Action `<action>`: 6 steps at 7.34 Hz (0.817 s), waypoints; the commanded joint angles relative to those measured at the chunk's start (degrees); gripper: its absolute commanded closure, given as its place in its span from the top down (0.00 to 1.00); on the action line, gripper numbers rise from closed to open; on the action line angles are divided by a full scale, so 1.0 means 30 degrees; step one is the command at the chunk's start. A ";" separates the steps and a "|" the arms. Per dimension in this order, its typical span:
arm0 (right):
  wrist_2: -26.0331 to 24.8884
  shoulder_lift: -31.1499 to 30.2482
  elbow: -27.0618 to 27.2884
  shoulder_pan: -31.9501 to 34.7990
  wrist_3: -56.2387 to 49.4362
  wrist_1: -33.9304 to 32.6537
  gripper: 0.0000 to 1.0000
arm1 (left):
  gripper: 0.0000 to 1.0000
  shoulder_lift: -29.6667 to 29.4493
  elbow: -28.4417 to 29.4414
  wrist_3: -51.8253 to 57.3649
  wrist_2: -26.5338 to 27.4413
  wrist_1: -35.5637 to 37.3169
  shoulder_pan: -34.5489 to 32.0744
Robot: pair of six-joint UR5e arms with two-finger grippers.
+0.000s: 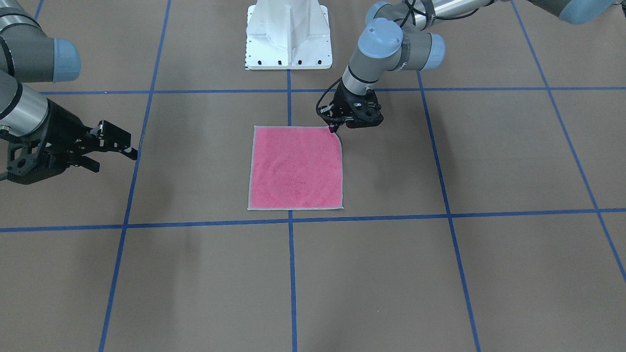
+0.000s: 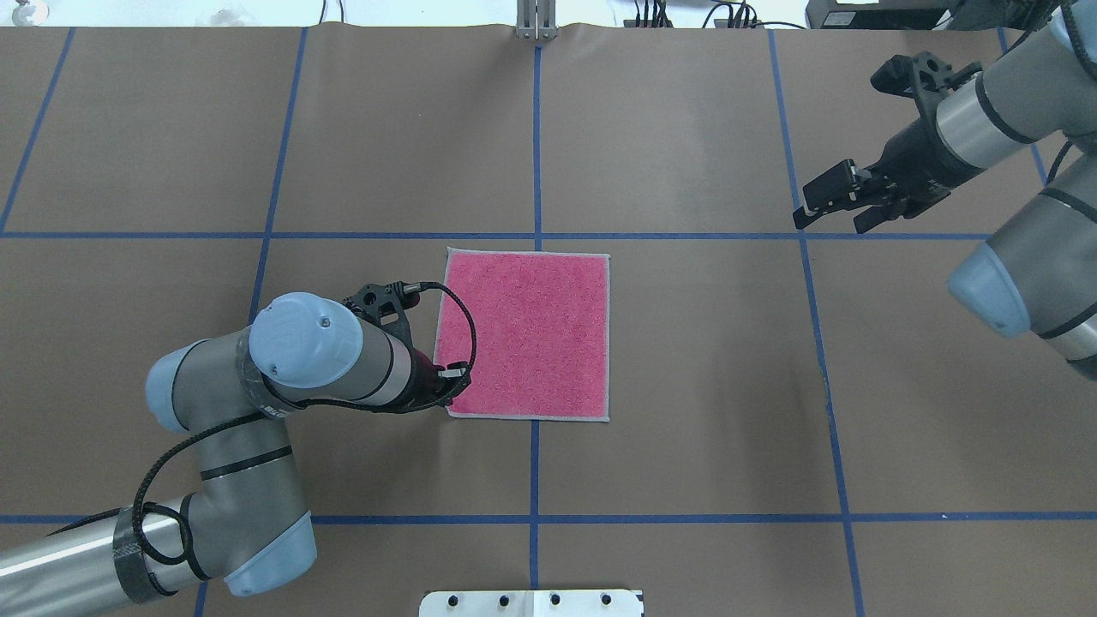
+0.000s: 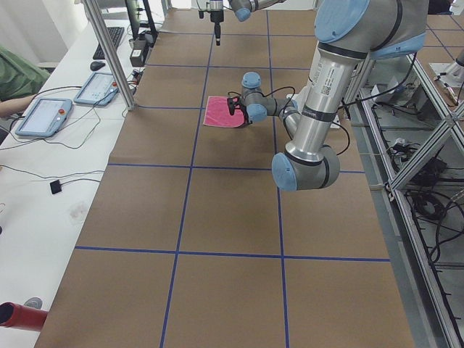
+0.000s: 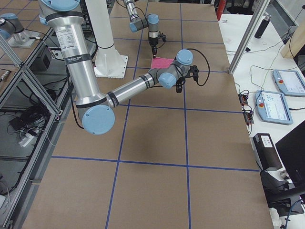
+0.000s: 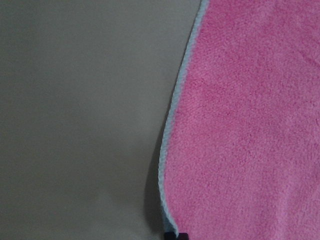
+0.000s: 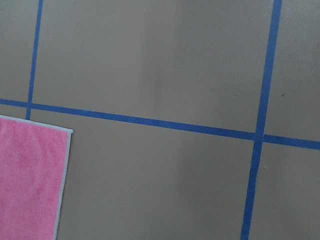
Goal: Fold towel twice with both arms
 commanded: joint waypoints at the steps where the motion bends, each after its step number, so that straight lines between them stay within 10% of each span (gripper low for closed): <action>1: -0.0405 0.1207 -0.0123 -0.1629 0.3942 0.0188 0.99 | 0.00 -0.0057 0.0038 -0.0029 0.0024 0.0031 -0.0378; 6: -0.2895 0.2649 0.0023 -0.4592 0.8468 0.0217 0.99 | 0.00 -0.0613 0.0097 -0.1654 -0.0034 0.0060 -0.1258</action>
